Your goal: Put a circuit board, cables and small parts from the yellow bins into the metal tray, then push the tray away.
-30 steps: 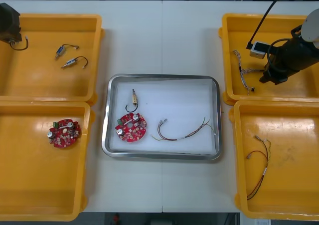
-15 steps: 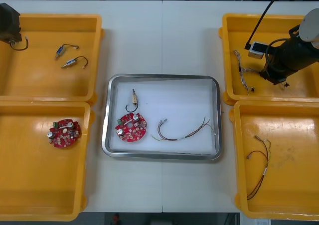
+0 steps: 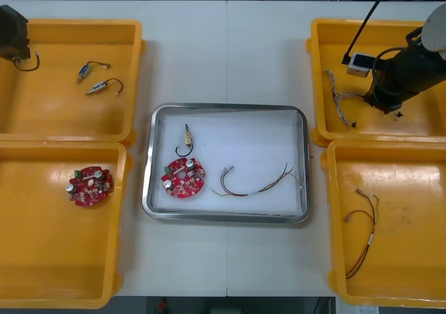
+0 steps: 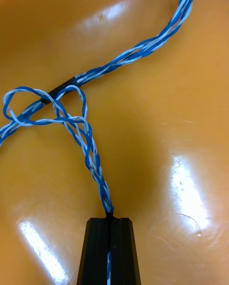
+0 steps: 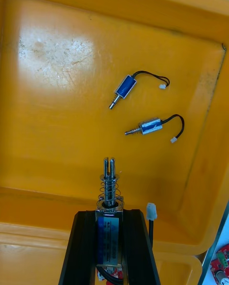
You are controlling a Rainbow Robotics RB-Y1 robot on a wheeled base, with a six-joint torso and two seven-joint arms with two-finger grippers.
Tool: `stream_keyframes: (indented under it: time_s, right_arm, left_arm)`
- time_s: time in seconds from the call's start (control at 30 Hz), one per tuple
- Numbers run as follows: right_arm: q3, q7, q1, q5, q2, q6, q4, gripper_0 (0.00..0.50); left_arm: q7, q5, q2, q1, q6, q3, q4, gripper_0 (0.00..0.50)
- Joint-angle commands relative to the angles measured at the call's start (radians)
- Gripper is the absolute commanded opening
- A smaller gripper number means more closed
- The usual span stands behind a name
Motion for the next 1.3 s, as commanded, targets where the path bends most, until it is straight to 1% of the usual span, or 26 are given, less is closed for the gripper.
stream_keyframes:
  time_s: [0.03, 0.2, 0.4, 0.53, 0.7, 0.8, 0.87, 1.0, 1.07, 1.2, 1.3]
  right_arm:
    - [-0.087, 0.028, -0.021, 0.005, -0.072, 0.046, -0.076, 0.000]
    - [-0.147, 0.028, -0.021, 0.005, -0.114, 0.120, -0.122, 0.000]
    - [-0.242, 0.028, -0.021, 0.005, -0.151, 0.247, -0.183, 0.000]
    - [-0.322, 0.028, -0.021, 0.005, -0.152, 0.335, -0.209, 0.000]
    - [-0.380, 0.028, -0.021, -0.001, -0.135, 0.417, -0.258, 0.000]
    - [-0.388, -0.034, -0.021, -0.001, -0.121, 0.460, -0.326, 0.000]
    - [-0.388, -0.111, -0.018, -0.001, -0.109, 0.490, -0.389, 0.000]
    - [-0.388, -0.222, -0.006, 0.000, -0.082, 0.528, -0.493, 0.000]
    - [-0.388, -0.291, 0.008, 0.005, -0.060, 0.540, -0.568, 0.000]
    - [-0.388, -0.390, 0.037, 0.017, -0.022, 0.554, -0.678, 0.000]
    - [-0.388, -0.478, 0.064, 0.029, 0.020, 0.568, -0.777, 0.000]
  left_arm:
    - [-0.108, 0.004, 0.049, 0.007, 0.008, 0.037, -0.028, 0.000]
    - [-0.108, 0.004, 0.049, 0.007, 0.008, 0.037, -0.028, 0.000]
    - [-0.108, 0.004, 0.049, 0.007, 0.008, 0.037, -0.028, 0.000]
    - [-0.108, 0.004, 0.049, 0.007, 0.008, 0.037, -0.028, 0.000]
    - [-0.108, 0.004, 0.049, 0.007, 0.008, 0.037, -0.028, 0.000]
    - [-0.108, 0.004, 0.049, 0.007, 0.008, 0.037, -0.028, 0.000]
    - [-0.108, 0.004, 0.049, 0.007, 0.008, 0.037, -0.028, 0.000]
    - [-0.108, 0.004, 0.049, 0.007, 0.008, 0.037, -0.028, 0.000]
    - [-0.108, 0.004, 0.049, 0.007, 0.008, 0.037, -0.028, 0.000]
    - [-0.108, 0.004, 0.049, 0.007, 0.008, 0.037, -0.028, 0.000]
    - [-0.108, 0.004, 0.049, 0.007, 0.008, 0.037, -0.028, 0.000]
